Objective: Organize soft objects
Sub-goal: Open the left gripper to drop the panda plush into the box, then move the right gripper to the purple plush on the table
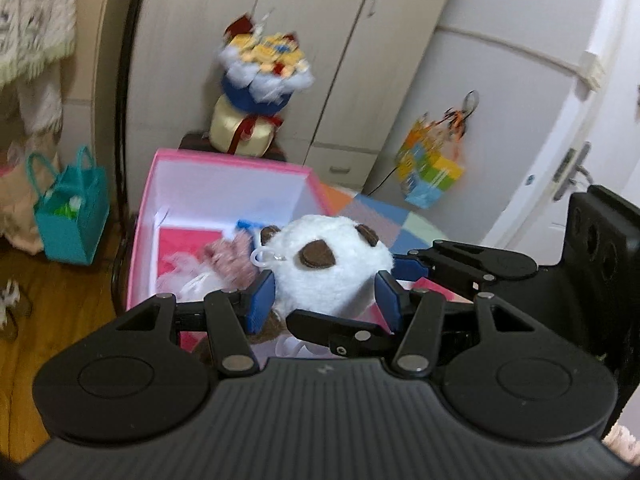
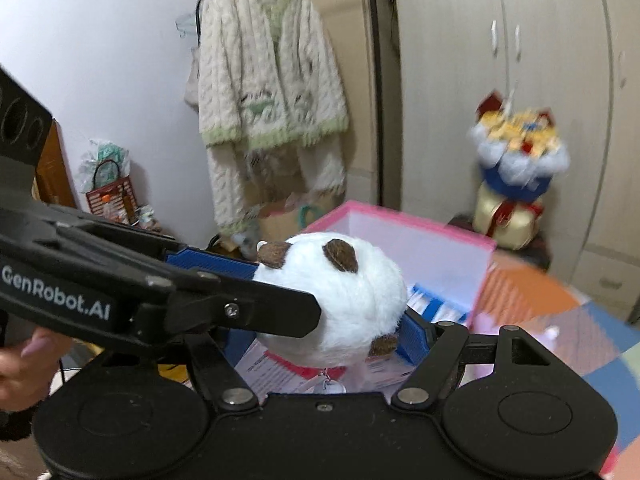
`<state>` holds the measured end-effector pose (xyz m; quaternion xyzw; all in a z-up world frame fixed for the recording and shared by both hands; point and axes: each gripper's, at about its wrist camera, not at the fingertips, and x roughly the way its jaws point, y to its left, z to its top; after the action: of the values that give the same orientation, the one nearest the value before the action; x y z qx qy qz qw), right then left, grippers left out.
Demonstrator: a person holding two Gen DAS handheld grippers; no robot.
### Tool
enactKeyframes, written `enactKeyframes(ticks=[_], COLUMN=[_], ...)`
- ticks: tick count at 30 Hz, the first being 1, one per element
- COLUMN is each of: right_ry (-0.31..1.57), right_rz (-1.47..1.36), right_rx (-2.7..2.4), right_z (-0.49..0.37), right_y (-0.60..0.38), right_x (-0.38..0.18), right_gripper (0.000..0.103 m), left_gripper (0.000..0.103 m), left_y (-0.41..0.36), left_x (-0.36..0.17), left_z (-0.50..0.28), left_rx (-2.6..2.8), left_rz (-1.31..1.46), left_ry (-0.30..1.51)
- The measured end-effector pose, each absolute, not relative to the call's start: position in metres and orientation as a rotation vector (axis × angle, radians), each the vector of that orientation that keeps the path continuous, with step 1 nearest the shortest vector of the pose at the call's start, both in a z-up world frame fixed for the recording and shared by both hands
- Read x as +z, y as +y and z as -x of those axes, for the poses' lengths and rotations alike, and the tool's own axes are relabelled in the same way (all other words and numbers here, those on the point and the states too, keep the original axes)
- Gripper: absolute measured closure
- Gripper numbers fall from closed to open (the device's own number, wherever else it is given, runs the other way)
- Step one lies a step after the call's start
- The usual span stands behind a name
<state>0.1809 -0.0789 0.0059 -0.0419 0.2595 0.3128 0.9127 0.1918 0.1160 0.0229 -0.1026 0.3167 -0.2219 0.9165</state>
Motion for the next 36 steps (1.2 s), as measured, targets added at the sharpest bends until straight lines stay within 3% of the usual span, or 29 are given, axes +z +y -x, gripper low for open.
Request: enactKeyframes(ticks=[8, 14, 26, 36], right_ry=[0.670, 0.631, 0.450, 0.497], right_rz=[0.133, 0.188, 0.055, 0.042], right_rx=[0.672, 0.615, 0.616, 0.545], right_z=[-0.216, -0.212, -0.158, -0.160], right_y=[-0.059, -0.062, -0.170, -0.242], right_x=[-0.030, -0.028, 0.005, -0.001], right_gripper=[0.025, 0.019, 0.019, 0.019], left_gripper=[0.050, 0.042, 0.044, 0.046], left_y=[0.120, 0.097, 0.057, -0.036], left_x=[-0.010, 0.000, 0.029, 0.010], left_z=[-0.220, -0.195, -0.132, -0.112], left_rx=[-0.416, -0.204, -0.401, -0.469], left_rz=[0.219, -0.059, -0.030, -0.085], left_ry=[0.751, 0.564, 0.502, 0.468])
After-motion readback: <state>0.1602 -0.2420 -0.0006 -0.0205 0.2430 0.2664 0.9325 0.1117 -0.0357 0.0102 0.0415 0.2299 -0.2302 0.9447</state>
